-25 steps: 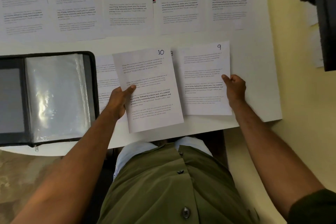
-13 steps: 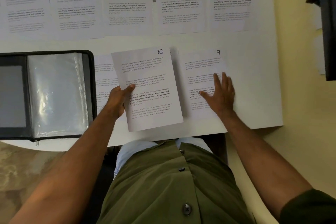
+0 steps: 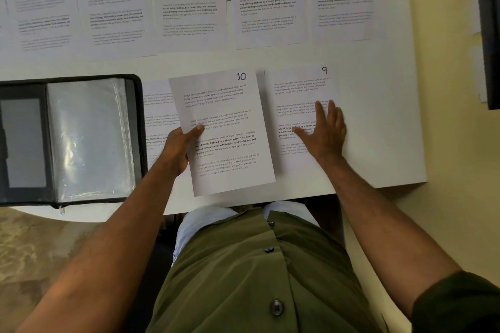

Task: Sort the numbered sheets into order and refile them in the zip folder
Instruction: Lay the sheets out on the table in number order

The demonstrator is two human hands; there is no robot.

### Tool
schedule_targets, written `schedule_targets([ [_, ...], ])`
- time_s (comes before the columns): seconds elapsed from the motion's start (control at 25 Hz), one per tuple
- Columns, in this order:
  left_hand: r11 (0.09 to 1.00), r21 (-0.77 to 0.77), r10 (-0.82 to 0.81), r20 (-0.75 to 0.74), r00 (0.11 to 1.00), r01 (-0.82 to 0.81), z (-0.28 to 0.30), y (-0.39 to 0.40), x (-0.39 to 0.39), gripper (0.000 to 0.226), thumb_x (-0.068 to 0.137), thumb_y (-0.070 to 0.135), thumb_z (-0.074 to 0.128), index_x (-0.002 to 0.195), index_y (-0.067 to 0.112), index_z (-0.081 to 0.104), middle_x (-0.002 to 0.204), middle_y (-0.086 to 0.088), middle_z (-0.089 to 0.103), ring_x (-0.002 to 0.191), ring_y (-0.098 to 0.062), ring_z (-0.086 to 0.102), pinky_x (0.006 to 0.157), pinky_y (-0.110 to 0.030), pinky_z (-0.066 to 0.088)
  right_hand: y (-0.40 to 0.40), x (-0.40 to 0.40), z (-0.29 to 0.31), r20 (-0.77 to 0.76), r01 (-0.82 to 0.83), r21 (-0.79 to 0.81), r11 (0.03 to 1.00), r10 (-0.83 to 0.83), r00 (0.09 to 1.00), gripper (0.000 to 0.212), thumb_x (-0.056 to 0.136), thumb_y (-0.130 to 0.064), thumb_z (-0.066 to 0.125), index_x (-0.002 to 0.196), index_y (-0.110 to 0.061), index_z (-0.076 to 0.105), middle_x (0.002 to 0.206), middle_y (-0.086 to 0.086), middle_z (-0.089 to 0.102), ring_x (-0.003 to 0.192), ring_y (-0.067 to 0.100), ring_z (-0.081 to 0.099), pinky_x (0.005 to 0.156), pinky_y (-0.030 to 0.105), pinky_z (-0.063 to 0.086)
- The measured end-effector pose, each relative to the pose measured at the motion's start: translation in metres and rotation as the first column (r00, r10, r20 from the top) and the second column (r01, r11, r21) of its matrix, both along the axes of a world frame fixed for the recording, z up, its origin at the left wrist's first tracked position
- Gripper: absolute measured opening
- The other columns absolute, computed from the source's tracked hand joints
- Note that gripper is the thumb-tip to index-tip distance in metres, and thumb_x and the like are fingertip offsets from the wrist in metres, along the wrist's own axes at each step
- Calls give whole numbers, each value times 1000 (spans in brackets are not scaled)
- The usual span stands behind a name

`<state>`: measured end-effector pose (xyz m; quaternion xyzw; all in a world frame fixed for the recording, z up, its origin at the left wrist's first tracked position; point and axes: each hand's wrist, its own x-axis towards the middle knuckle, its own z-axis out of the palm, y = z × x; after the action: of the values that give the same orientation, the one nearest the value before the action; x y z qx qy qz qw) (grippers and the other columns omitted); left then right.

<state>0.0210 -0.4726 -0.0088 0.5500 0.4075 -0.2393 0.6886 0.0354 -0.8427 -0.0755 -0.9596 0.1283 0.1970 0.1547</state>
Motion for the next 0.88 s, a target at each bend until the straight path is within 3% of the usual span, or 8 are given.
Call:
schedule_targets([
  [0.28, 1000, 14, 11, -16, 1000, -11, 0, -6, -2, 22, 95, 13, 71, 116, 8, 70, 113, -10, 77, 107, -32, 73, 89, -45, 61, 4, 1, 5, 12, 33, 47, 998, -34, 999, 96, 87, -68, 64, 161, -24, 22, 171, 10, 10, 156, 35, 10, 123, 54, 18],
  [0.36, 1000, 11, 2, -12, 1000, -2, -3, -12, -2, 24, 95, 13, 71, 117, 7, 69, 115, -11, 76, 109, -34, 72, 92, -47, 60, 11, 2, 14, 118, 40, 151, 988, -59, 991, 80, 94, -56, 63, 158, -21, 31, 169, 9, 20, 154, 32, 19, 122, 49, 23],
  [0.44, 1000, 8, -18, -10, 1000, 18, -6, -20, -1, 30, 94, 15, 72, 122, 5, 67, 118, -13, 75, 110, -36, 71, 96, -51, 58, 22, 0, 29, 209, 39, 316, 948, -110, 972, 59, 100, -43, 61, 150, -18, 44, 158, 7, 40, 143, 26, 39, 116, 42, 37],
  [0.56, 998, -20, -54, -6, 999, 54, -7, -43, 1, 39, 95, 17, 72, 130, 4, 64, 120, -13, 74, 110, -36, 72, 98, -54, 56, 40, -2, 54, -5, 224, 588, 777, -274, 962, 41, 101, -41, 60, 137, -23, 55, 126, -5, 64, 108, 13, 63, 89, 30, 56],
  [0.68, 994, -55, -91, 2, 996, 91, -6, -70, 6, 39, 95, 18, 71, 131, 5, 63, 121, -12, 74, 109, -36, 72, 97, -54, 57, 45, -8, 62, -197, 388, 690, 611, -357, 913, 35, 100, -33, 63, 132, -22, 56, 115, -6, 70, 95, 7, 69, 70, 17, 55],
  [0.8, 988, -77, -136, 7, 991, 136, -5, -95, 12, 37, 96, 20, 71, 130, 6, 65, 120, -10, 75, 108, -34, 73, 95, -53, 58, 32, -14, 61, -212, 442, 728, 524, -441, 872, 30, 99, -15, 62, 128, -19, 55, 118, -4, 71, 96, 4, 71, 67, 13, 55],
  [0.88, 979, -83, -188, 19, 982, 188, -7, -110, 16, 36, 96, 23, 71, 129, 9, 66, 120, -9, 75, 109, -33, 73, 93, -51, 59, 15, -14, 61, -193, 455, 718, 527, -476, 858, 31, 98, -13, 62, 128, -19, 56, 118, -3, 72, 99, 7, 71, 69, 14, 56],
])
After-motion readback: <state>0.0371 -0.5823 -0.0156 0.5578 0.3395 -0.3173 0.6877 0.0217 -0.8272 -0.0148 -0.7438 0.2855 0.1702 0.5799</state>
